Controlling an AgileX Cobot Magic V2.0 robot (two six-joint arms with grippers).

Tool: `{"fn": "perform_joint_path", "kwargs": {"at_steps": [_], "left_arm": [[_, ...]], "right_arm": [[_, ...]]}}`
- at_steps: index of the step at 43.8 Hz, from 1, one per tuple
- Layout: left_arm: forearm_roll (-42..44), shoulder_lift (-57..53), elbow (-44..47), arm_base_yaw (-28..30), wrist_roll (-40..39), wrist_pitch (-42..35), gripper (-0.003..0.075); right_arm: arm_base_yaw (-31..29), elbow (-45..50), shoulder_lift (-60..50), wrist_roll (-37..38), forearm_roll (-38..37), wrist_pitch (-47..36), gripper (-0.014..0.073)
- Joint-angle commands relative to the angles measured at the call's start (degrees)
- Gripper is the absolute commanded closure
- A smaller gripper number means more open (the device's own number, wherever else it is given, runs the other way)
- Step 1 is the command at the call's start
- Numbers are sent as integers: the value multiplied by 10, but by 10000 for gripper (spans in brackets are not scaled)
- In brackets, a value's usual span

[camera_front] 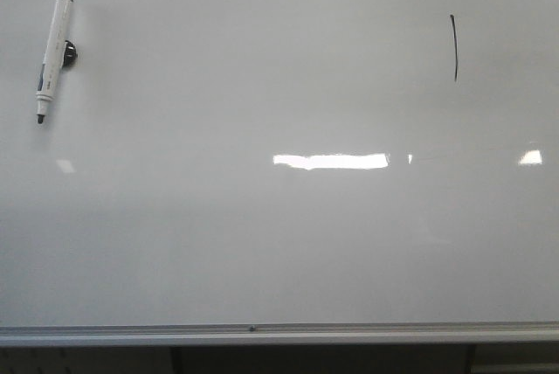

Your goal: Write number 1 on whiteboard

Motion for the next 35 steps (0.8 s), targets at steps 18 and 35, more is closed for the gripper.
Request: {"fn": "perform_joint_path", "kwargs": {"at_steps": [18, 35], "left_arm": [[59, -214, 5, 2, -89, 110, 209], [42, -241, 28, 2, -89, 92, 346]], "right_arm": [[-2, 2, -141, 42, -20, -31, 35], [-2, 46, -187, 42, -20, -90, 74]]}}
